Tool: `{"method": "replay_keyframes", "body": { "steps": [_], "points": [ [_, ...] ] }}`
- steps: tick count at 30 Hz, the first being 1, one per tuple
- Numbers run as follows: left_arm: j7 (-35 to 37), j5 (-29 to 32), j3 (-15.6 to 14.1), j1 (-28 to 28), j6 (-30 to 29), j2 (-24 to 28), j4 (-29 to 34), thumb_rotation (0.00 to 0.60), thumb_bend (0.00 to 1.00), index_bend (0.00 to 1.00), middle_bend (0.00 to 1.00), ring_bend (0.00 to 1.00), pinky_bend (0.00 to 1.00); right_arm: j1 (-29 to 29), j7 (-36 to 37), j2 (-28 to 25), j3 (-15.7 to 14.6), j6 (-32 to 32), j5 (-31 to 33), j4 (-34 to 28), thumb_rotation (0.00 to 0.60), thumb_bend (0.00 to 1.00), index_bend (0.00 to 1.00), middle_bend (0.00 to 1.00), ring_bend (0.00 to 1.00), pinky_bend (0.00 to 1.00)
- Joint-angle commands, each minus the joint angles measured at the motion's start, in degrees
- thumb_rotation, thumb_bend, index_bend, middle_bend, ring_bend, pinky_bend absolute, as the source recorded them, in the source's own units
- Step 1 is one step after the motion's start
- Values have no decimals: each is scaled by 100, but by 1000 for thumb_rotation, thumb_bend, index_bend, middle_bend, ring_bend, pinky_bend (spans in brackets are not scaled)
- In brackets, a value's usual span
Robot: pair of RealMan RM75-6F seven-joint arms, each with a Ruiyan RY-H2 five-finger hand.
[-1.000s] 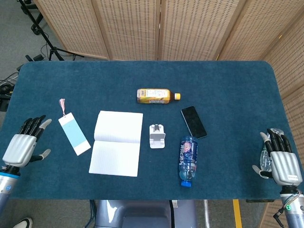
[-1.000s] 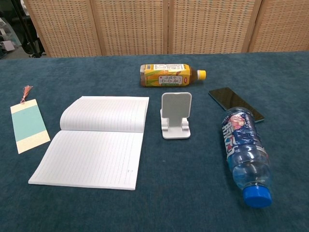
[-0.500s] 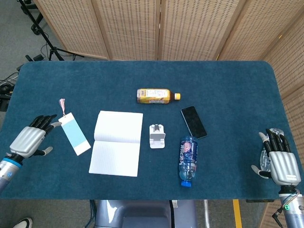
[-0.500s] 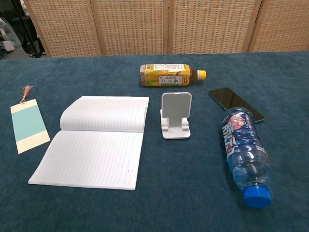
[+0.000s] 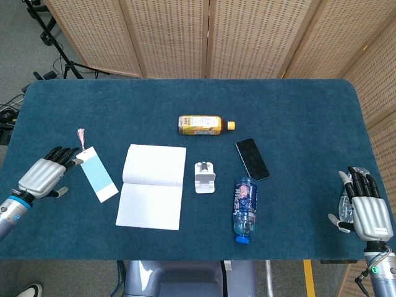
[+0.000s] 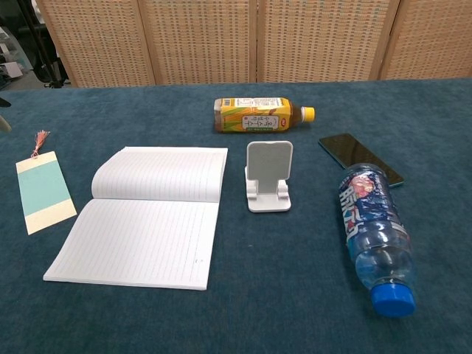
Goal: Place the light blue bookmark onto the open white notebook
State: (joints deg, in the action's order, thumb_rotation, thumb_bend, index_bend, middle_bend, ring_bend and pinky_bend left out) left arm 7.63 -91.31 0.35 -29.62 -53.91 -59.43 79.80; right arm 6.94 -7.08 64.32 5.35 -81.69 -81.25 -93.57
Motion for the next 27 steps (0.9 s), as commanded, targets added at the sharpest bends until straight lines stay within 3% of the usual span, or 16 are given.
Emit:
{"method": "replay_keyframes", "body": {
  "steps": [1,13,27],
  "points": [
    [158,-204,-81,-97,-43,-47,-221,600,261,235,0,0,0,4,-9,7,-1,7,1,6,600,0,0,0,0,0],
    [92,-910,-362,-373,-373,-571,-1184,600,261,238,0,0,0,36,-162,100,40,72,140,88,600,0,0,0,0,0],
    [704,-1183,-694,-714,-316,-841,-1786,600,269,238,0,0,0,93,-403,217,145,158,419,169,600,0,0,0,0,0]
  ]
}}
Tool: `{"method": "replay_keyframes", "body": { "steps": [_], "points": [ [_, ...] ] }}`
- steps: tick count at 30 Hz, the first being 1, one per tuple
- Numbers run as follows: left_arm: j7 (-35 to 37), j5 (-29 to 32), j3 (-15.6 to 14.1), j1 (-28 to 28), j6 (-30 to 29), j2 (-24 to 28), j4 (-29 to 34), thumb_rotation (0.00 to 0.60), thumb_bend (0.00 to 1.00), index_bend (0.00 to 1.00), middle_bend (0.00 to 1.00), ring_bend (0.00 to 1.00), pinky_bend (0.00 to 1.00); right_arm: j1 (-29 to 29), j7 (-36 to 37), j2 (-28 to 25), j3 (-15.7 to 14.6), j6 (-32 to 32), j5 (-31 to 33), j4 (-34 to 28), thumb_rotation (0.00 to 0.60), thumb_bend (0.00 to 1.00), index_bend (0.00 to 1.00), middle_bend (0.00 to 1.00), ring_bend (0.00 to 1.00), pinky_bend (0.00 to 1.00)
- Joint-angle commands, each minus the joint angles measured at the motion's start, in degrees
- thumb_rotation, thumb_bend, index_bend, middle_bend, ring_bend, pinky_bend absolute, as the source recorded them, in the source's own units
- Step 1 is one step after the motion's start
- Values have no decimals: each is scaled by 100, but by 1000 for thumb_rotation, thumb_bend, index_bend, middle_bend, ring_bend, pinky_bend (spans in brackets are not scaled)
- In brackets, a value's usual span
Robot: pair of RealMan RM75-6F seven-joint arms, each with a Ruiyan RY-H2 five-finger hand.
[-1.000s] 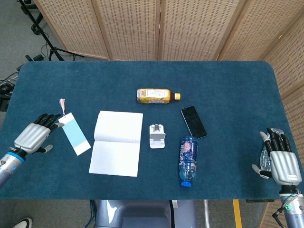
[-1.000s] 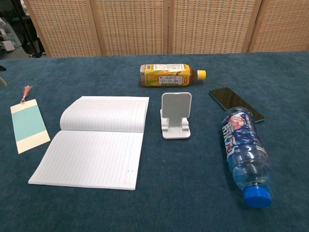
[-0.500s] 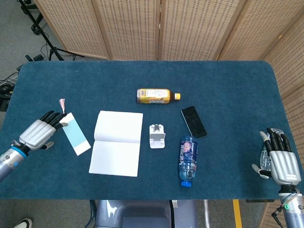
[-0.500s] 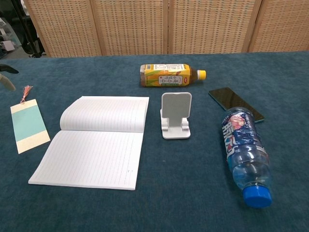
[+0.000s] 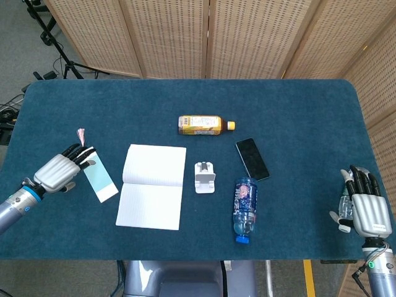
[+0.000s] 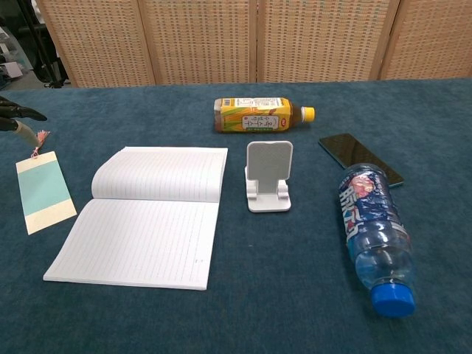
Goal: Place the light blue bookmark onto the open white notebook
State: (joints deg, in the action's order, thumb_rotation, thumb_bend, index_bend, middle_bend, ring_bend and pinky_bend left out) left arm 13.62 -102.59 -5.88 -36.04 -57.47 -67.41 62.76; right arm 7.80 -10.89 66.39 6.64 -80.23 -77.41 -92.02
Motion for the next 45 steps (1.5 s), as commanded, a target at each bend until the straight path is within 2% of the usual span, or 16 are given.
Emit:
{"method": "replay_keyframes", "body": {
  "steps": [1,16,45],
  "points": [
    [129,-69,-85,-90,43,-54,-110,600,270,237,0,0,0,9,-30,13,20,20,52,18,600,0,0,0,0,0],
    [774,-326,-397,-422,-68,-533,-931,600,271,238,0,0,0,107,-280,137,91,187,342,110,600,0,0,0,0,0],
    [1014,-517,-850,-472,-455,-1020,-1604,600,271,238,0,0,0,144,-341,212,80,209,402,184,600,0,0,0,0,0]
  ]
}}
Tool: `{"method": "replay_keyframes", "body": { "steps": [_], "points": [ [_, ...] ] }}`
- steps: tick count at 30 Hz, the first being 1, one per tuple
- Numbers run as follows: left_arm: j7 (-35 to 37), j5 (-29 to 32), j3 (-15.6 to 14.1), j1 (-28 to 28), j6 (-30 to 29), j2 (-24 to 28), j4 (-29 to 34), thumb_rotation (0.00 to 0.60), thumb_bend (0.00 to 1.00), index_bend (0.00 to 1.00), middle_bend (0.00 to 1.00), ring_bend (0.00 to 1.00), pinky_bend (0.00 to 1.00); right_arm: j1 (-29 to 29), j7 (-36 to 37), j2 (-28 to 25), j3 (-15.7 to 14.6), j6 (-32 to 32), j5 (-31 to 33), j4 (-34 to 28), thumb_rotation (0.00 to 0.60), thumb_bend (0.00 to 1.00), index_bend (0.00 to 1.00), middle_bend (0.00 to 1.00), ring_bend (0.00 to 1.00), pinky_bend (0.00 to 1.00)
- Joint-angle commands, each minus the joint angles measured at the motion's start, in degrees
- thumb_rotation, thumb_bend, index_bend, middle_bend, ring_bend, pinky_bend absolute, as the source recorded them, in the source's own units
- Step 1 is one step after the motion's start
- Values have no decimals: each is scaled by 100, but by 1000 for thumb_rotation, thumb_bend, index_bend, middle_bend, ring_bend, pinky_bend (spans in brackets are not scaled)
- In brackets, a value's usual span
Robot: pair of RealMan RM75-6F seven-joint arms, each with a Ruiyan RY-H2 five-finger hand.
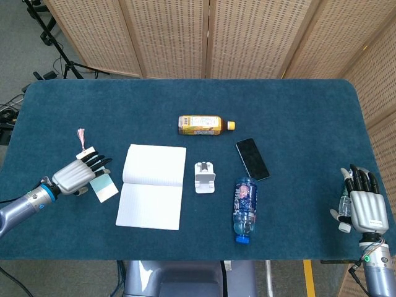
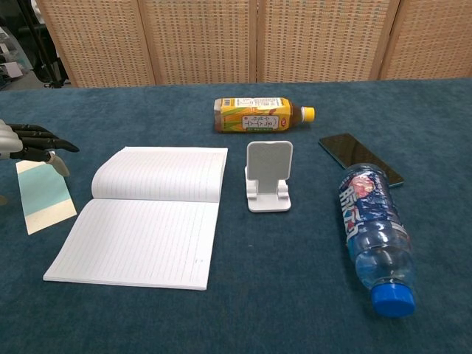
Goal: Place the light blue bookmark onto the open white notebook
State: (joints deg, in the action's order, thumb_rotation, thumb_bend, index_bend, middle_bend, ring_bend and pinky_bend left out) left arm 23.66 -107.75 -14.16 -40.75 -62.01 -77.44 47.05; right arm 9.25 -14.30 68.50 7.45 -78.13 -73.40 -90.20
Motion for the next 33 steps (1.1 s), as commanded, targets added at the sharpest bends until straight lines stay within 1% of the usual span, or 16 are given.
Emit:
{"method": "replay_keyframes", "body": {
  "steps": [1,15,33],
  "points": [
    [21,2,-31,3,-9,-26,-53,600,271,238,0,0,0,0,0,1,-1,0,2,2,600,0,0,0,0,0],
    [15,59,-108,47,-100,-206,-360,600,271,238,0,0,0,11,-28,17,-7,5,18,11,600,0,0,0,0,0],
    [40,159,-149,20,43,-386,-512,600,276,240,0,0,0,19,-12,14,-13,19,23,17,600,0,0,0,0,0]
  ]
}}
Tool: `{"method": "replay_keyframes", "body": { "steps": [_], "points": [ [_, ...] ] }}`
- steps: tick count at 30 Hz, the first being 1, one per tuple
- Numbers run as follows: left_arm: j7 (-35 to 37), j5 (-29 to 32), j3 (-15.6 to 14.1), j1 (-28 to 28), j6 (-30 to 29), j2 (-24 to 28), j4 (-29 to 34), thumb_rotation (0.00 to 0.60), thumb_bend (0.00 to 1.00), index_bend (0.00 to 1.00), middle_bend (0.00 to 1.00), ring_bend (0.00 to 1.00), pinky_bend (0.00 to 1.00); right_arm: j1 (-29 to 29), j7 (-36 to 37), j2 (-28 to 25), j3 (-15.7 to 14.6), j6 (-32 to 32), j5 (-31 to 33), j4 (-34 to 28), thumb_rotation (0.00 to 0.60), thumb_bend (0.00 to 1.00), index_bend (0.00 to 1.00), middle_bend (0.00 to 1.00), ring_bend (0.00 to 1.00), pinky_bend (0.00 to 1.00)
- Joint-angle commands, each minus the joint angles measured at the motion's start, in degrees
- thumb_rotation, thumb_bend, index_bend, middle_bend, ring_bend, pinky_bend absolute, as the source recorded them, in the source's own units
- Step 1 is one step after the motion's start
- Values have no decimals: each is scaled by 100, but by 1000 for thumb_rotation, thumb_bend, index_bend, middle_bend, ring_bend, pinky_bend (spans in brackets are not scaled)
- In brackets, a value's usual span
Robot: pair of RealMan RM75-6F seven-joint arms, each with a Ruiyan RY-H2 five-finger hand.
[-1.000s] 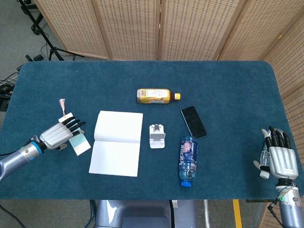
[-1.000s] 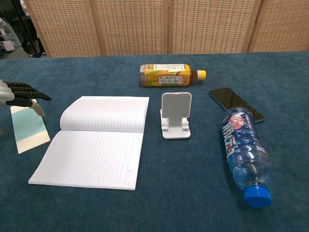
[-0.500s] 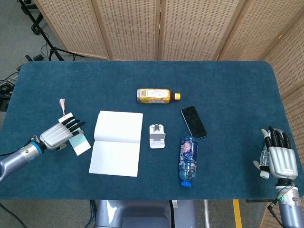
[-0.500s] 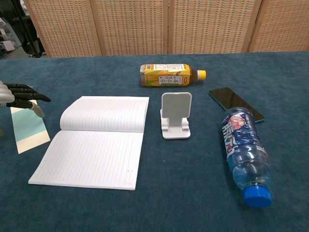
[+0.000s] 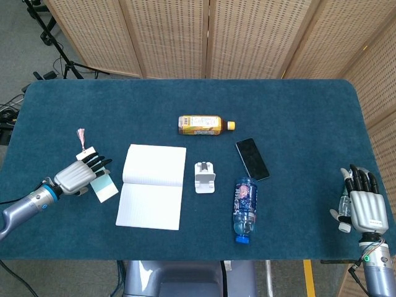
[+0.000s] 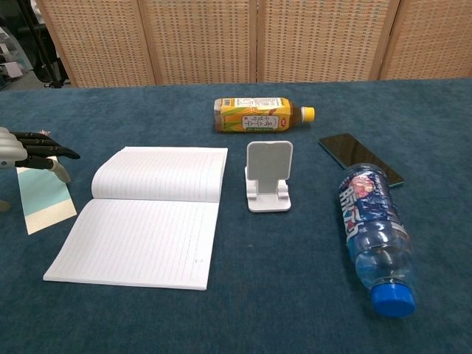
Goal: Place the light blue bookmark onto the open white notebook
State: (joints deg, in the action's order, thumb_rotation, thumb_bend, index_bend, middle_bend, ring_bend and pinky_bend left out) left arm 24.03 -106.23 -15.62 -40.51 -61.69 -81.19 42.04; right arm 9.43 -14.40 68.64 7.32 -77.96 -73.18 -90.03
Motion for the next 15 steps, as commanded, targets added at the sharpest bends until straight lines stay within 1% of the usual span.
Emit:
{"method": "replay_keyframes", "body": {
  "steps": [1,15],
  "points": [
    [6,11,-4,-6,15,-14,-18,600,275,240,0,0,0,1,-1,1,-1,2,1,-1,600,0,0,0,0,0],
    [3,65,-30,-35,88,-91,-73,600,279,239,0,0,0,1,7,2,0,-3,8,5,600,0,0,0,0,0]
  ]
}}
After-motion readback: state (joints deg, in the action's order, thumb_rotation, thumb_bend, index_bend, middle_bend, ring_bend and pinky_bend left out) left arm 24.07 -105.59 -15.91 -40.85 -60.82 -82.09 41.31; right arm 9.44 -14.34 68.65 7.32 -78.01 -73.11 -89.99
